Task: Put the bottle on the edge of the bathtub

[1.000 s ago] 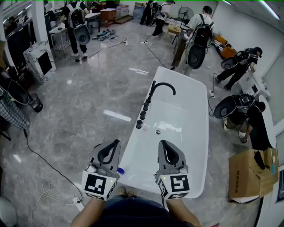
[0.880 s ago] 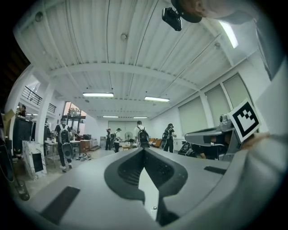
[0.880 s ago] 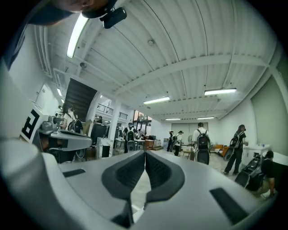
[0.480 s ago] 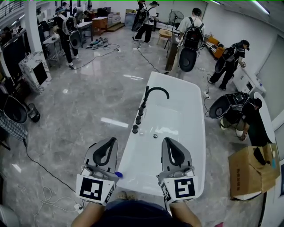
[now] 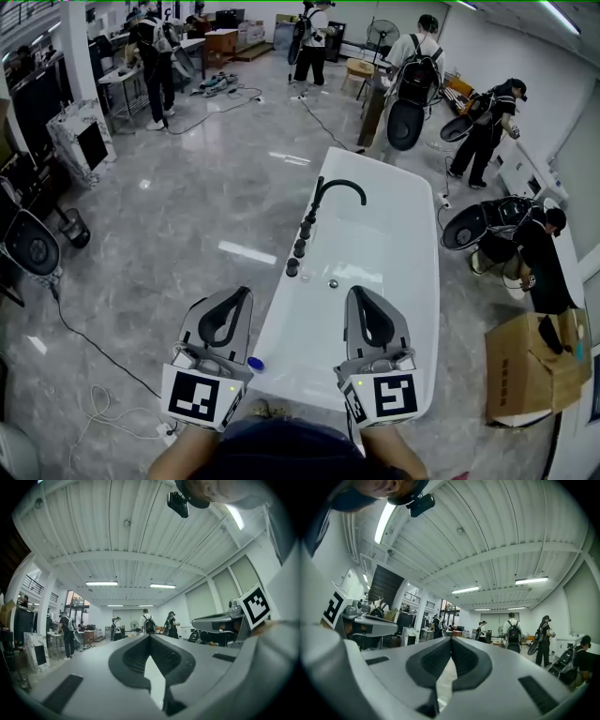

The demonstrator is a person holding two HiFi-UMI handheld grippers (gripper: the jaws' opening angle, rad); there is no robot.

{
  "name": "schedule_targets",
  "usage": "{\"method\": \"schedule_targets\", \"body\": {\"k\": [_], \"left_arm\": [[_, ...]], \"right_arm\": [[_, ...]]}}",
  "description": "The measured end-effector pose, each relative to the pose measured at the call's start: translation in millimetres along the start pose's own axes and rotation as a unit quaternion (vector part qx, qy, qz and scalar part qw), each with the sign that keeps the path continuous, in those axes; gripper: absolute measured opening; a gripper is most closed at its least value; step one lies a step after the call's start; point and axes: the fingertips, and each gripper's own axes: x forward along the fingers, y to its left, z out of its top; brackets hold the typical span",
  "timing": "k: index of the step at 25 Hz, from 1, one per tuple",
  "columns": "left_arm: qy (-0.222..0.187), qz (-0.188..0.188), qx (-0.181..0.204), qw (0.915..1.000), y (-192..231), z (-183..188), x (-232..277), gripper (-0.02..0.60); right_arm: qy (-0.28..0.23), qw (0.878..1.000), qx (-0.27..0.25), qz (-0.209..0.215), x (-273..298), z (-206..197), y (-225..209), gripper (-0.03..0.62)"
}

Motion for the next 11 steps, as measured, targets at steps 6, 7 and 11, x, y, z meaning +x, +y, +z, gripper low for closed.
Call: {"method": "schedule_targets", "body": {"k": [6, 7, 11], "left_arm": [[-0.002, -0.004, 0.001, 1.0000, -1.4, -3.3, 2.4, 0.025], [-0.002, -0.005, 0.002, 1.0000, -2.7, -2.9, 3.7, 0.025], [-0.004, -0.009, 0.000, 0.9999, -9.2, -2.4, 8.9, 0.025]], "right_arm": [[0.001, 1.000, 0.001, -0.002, 0.4, -3.8, -1.8, 0.029], [0.001, 1.000, 0.001, -0.002, 0.1, -3.5, -3.2, 0.029], [-0.001, 1.000, 0.001, 0.000, -1.9, -4.2, -7.7, 0.029]]}}
